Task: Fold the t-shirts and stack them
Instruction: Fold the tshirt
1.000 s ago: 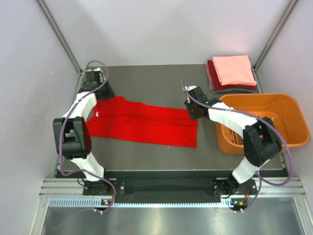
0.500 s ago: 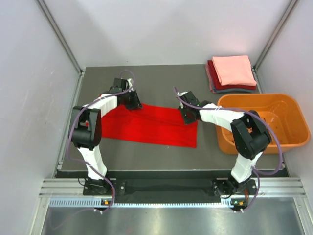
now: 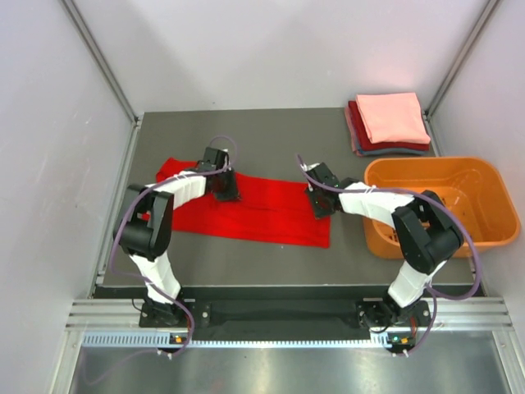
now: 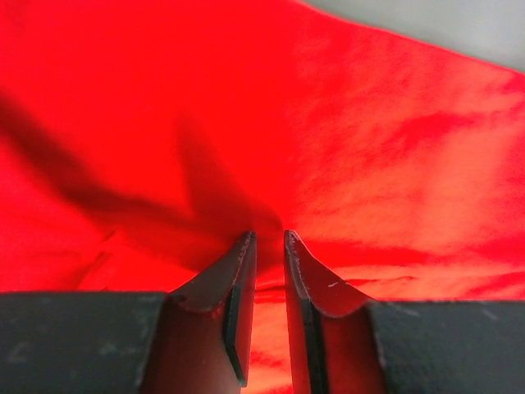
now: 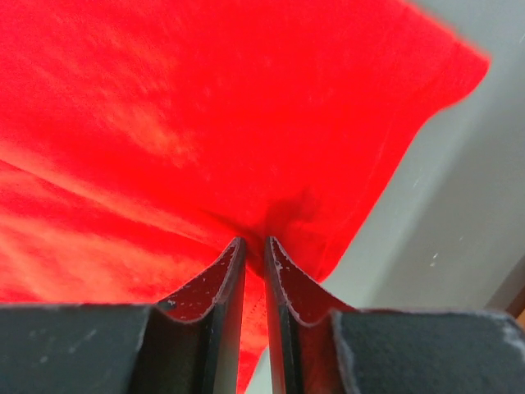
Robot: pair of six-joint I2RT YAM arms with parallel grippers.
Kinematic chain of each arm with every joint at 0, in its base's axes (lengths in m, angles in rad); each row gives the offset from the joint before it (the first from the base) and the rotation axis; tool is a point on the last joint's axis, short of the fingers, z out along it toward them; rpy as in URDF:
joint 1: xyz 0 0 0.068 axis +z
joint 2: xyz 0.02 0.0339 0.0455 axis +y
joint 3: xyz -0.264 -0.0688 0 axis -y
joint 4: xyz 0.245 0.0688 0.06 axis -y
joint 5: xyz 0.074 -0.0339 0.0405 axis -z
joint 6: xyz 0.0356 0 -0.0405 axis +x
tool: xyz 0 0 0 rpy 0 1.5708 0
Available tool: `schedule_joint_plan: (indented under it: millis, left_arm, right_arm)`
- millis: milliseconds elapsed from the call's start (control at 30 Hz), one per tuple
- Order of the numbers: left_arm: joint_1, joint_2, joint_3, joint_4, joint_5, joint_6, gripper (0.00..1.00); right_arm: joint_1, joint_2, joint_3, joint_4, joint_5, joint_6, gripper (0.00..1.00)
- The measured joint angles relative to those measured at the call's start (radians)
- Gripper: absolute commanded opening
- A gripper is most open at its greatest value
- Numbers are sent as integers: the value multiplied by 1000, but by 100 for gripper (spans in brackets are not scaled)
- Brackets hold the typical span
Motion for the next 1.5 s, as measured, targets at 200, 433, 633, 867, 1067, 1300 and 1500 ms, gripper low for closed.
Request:
schedule_joint_plan:
  millis: [200, 433, 633, 867, 1067, 1300, 1500]
  left_arm:
    - [1, -41, 41, -102, -134, -11, 32]
    - [156, -44, 270, -186, -270, 56, 32]
    - [473, 8, 297, -188, -122, 122, 32]
    - [522, 166, 407, -204, -18, 175, 33]
    - [518, 204, 412, -217, 18, 187, 33]
    - [518, 214, 412, -227, -1, 198, 32]
    - [517, 214, 408, -234, -30, 206, 11]
  right_arm:
    - [3, -12, -30, 10, 11, 18, 18]
    - [9, -37, -17, -15, 17, 35, 22]
    - [47, -36, 83, -21, 8, 40, 22]
    - [67, -17, 139, -13, -2, 39, 23]
    - [67, 3, 139, -15, -3, 30, 23]
    - [67, 22, 141, -15, -6, 21, 23]
    - [67, 27, 141, -15, -7, 21, 23]
